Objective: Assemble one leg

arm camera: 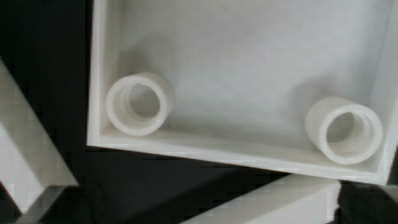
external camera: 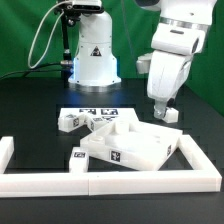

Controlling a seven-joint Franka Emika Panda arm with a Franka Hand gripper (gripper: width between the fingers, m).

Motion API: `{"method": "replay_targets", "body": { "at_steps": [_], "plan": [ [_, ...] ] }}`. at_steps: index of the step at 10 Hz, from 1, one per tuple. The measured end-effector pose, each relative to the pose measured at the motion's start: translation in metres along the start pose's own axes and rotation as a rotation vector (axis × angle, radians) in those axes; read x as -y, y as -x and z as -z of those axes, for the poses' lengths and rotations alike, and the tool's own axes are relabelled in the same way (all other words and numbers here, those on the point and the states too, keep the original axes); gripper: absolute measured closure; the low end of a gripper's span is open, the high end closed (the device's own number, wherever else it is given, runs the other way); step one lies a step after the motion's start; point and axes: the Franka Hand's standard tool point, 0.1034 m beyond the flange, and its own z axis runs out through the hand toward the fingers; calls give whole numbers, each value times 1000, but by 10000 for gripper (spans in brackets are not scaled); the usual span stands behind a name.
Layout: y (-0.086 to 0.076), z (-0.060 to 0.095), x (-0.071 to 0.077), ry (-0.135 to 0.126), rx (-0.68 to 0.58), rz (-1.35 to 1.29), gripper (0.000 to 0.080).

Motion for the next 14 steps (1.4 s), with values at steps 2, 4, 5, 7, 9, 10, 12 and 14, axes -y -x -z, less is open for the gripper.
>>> {"method": "replay_targets", "body": {
  "at_steps": [2, 4, 5, 7, 9, 10, 12, 14],
  "plan": [
    [3, -1, -2, -1, 1, -3, 150],
    [40, -7, -28, 2, -21, -111, 150],
    [62, -11, -41, -1, -17, -99, 150],
    [80, -11, -49, -95, 0, -292, 150],
    [71, -12, -46, -84, -12, -371, 150],
    [71, -12, -46, -86, -10, -434, 150],
    [80, -24, -56, -90, -17, -683, 150],
    [87, -40, -63, -74, -22, -869, 150]
  ]
}}
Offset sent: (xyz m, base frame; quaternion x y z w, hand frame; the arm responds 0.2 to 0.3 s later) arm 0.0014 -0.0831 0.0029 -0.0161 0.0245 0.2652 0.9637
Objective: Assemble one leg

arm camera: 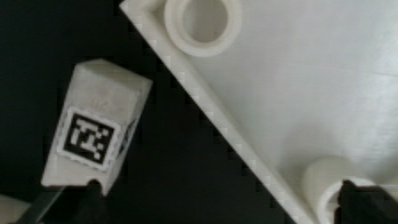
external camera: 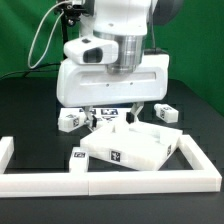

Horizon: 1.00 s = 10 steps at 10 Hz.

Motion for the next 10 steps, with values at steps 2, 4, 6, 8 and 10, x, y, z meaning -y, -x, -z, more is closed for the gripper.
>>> {"method": "replay_targets", "body": {
  "at_steps": [2, 4, 6, 8, 10],
  "plan": [
    [1, -2, -3, -11, 1, -137, 150],
    [0, -2, 2, -21, 1, -181, 150],
    [0, -6, -4, -27, 3, -143, 150],
    [1, -22, -38, -18, 2, -153, 150],
    [8, -50, -54, -21, -24, -129, 150]
  ]
}}
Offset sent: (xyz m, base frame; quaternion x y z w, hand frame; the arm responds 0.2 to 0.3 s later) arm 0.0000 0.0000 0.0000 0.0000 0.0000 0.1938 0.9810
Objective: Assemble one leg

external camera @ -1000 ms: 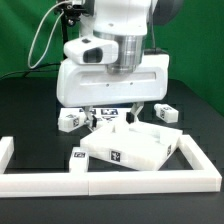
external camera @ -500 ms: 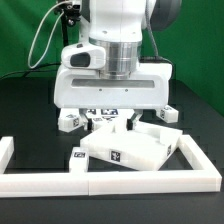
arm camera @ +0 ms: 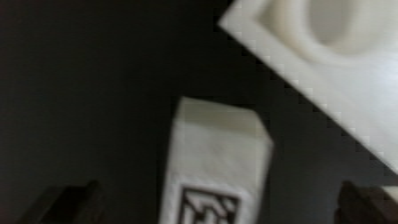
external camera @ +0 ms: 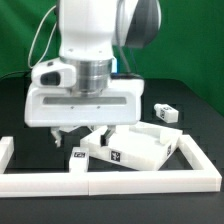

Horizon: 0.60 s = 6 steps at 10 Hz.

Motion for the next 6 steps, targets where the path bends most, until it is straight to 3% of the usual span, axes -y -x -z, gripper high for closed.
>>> {"method": "replay_targets", "body": {
  "at_steps": [2, 5, 6],
  "plan": [
    [1, -15, -6, 10, -55, 30, 150],
    [3, -16, -5, 10, -57, 42, 161],
    [3, -16, -5, 10, -57, 42, 348]
  ]
}}
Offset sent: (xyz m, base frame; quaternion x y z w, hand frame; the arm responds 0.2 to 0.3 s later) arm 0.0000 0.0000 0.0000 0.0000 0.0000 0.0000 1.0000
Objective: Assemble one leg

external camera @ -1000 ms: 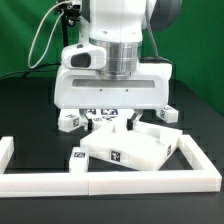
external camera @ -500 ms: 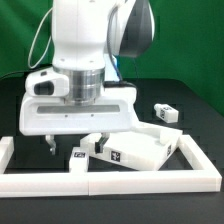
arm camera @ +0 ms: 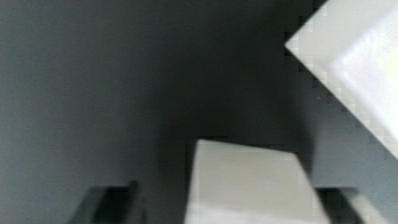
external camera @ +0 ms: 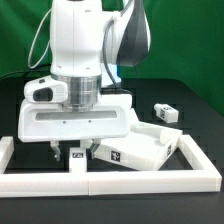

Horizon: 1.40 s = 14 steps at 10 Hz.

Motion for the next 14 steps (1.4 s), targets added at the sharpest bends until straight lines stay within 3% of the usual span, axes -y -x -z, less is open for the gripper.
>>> {"method": "replay_targets", "body": {
  "at_steps": [1, 3, 6, 7, 8, 10, 14],
  "plan": [
    [0, 0, 0, 0, -1, 0, 519],
    [6, 1, -7, 3, -3, 38, 515],
    [66, 18, -65, 26, 15, 61, 515],
    [88, 18, -79, 33, 17, 40, 515],
    [100, 11, -80, 29, 30, 23, 515],
    [101, 3, -72, 22, 45, 30, 514],
    [100, 2, -66, 20, 45, 38, 498]
  ]
}}
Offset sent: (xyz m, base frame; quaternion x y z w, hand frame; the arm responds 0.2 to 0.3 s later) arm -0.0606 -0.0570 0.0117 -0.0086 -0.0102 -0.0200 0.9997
